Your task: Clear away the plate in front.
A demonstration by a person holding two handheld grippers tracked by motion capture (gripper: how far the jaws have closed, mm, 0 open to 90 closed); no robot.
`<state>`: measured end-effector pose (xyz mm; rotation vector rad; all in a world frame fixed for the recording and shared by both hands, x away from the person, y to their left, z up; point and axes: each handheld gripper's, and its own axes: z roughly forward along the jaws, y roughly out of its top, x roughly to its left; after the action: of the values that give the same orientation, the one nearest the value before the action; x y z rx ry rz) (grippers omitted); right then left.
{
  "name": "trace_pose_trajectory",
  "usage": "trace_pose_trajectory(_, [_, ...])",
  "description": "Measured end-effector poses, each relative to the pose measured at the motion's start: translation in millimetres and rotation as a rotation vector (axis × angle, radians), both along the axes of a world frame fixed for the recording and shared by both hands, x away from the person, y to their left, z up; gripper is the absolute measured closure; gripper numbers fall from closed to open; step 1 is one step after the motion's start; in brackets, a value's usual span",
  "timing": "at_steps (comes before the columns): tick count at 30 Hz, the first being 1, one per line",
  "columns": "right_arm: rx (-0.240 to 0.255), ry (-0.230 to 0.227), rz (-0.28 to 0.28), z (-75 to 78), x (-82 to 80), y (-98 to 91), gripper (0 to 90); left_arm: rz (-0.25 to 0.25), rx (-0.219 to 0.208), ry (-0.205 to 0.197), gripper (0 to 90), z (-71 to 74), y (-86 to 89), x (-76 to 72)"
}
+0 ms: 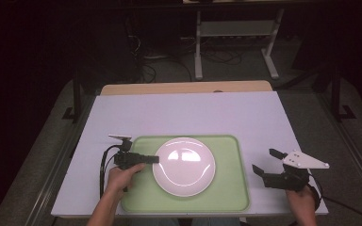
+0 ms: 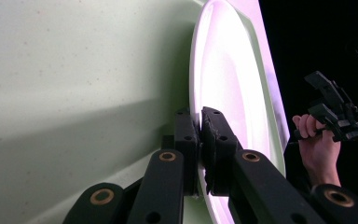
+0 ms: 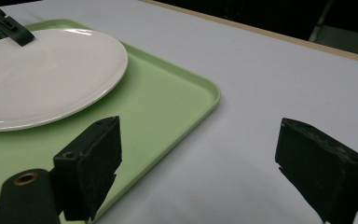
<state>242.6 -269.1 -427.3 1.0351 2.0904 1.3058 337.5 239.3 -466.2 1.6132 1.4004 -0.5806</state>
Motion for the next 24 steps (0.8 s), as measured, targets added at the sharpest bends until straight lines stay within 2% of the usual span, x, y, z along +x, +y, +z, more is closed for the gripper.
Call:
trace_pose_trajectory(8, [-0.011, 0.001, 0.006, -0.5, 0.9, 2.2, 13.4, 0.002, 0.011, -0.007, 84.0, -2.7, 0.2, -5.1])
trace_pose_trajectory(13, [-0.01, -0.001, 0.007, -0.3, 1.1, 1.8, 13.4, 0.011, 0.005, 0.007, 83.6, -6.2, -0.8, -6.4])
trace_pose_trajectory(24, [-0.012, -0.002, 0.007, 0.0, 1.3, 2.8, 13.5, -0.008, 0.02, -0.003, 82.8, -5.3, -3.1, -9.2])
